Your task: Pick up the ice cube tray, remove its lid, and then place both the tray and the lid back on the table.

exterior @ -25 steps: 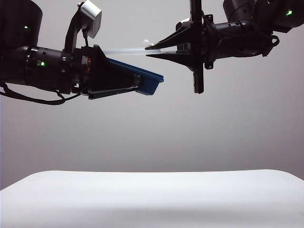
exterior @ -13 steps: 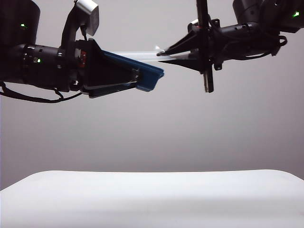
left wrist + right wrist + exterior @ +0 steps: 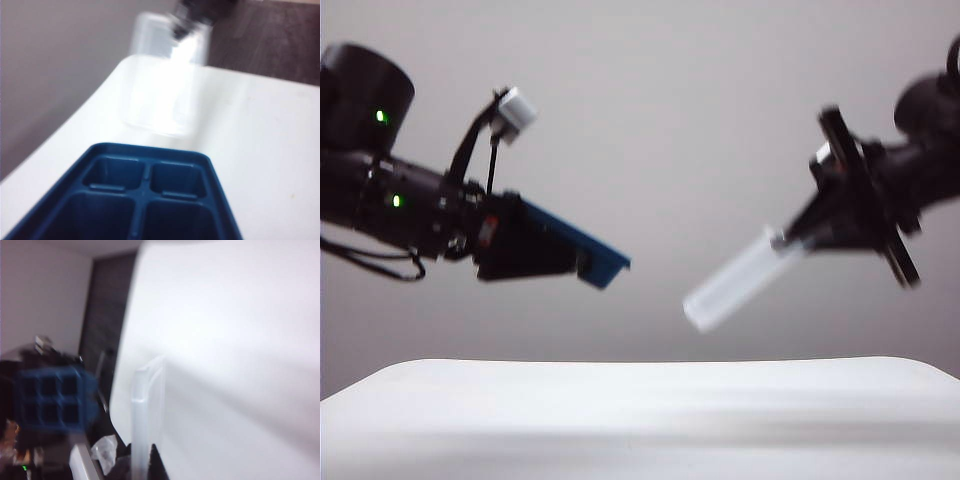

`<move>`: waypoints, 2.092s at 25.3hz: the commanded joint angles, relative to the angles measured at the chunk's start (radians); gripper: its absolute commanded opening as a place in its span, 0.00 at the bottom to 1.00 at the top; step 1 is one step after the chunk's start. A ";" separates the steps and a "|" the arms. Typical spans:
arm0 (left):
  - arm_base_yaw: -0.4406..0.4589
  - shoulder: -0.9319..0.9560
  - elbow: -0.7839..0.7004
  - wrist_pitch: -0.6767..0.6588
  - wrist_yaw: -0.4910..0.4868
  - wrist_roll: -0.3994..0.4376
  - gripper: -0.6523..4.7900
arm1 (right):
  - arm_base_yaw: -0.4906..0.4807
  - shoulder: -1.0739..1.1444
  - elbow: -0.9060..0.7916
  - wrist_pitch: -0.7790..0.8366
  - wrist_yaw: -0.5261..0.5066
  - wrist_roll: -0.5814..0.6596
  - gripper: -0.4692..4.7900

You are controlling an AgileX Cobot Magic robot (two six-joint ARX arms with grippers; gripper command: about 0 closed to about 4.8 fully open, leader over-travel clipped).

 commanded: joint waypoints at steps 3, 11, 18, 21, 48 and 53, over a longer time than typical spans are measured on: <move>0.000 0.105 0.002 0.061 0.073 0.003 0.65 | 0.000 0.097 -0.036 0.006 -0.010 -0.035 0.08; 0.002 0.255 0.002 0.048 0.016 0.067 0.65 | -0.001 0.248 -0.041 0.002 0.035 -0.100 0.08; 0.002 0.255 0.002 0.017 -0.021 0.093 0.82 | -0.001 0.248 -0.041 -0.017 0.192 -0.110 0.36; 0.002 0.254 0.002 0.018 -0.021 0.089 1.00 | -0.002 0.248 -0.040 -0.015 0.199 -0.109 0.53; 0.001 -0.145 0.002 -0.277 -0.272 0.151 0.98 | -0.043 0.079 -0.039 -0.132 0.466 -0.216 0.79; 0.001 -0.099 0.002 -0.426 -0.376 0.300 0.98 | -0.043 0.029 -0.039 -0.136 0.419 -0.214 0.79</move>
